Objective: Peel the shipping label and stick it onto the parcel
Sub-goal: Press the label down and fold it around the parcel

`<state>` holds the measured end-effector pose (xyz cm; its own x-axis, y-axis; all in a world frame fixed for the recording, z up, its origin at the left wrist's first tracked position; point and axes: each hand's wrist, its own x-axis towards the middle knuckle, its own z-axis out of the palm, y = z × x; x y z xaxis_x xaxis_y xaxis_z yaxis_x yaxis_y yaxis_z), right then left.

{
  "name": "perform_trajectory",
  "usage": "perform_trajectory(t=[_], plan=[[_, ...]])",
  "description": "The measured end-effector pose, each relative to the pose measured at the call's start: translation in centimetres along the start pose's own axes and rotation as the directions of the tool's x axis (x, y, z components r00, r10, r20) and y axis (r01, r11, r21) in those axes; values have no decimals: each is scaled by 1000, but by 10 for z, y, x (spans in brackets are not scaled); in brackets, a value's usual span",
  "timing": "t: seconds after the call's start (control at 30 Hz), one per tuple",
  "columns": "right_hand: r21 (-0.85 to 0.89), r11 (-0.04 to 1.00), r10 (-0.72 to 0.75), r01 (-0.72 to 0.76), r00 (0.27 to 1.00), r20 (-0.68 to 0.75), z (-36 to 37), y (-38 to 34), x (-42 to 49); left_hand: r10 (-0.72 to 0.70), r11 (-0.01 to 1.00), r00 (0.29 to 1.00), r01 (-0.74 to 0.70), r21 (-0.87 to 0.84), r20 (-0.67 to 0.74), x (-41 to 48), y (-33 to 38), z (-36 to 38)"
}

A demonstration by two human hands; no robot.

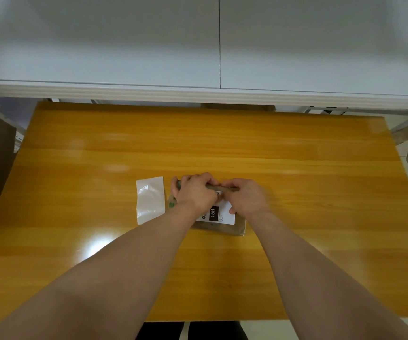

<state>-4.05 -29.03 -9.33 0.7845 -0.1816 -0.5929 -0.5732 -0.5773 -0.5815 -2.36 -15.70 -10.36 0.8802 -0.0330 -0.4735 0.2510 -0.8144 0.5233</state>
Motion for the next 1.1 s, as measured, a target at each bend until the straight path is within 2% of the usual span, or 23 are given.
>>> perform_trajectory(t=[0.27, 0.53, 0.7, 0.8, 0.9, 1.03, 1.1], plan=[[29, 999, 18, -17, 1000, -12, 0, 0, 0, -35, 995, 998, 30, -91, -57, 2, 1, 4], [81, 997, -8, 10, 1000, -21, -6, 3, -4, -77, 994, 995, 71, -85, -61, 4, 6, 4], [-37, 998, -43, 44, 999, 32, -16, 11, -11, -156, 984, 986, 149, -101, -64, 7, 7, -5], [12, 998, -57, 56, 998, 24, -21, 9, -12, -186, 976, 978, 173, -135, -92, 6, 3, -10], [34, 995, -97, 95, 993, 65, -17, 2, -11, -113, 989, 992, 106, -107, -59, 2, 1, -13], [12, 991, -134, 134, 981, 137, -13, 0, -8, 19, 997, 993, -28, 73, 115, -8, -1, -19], [6, 992, -129, 130, 980, 154, -12, 0, -7, 45, 991, 989, -62, 120, 138, -10, -2, -21]])
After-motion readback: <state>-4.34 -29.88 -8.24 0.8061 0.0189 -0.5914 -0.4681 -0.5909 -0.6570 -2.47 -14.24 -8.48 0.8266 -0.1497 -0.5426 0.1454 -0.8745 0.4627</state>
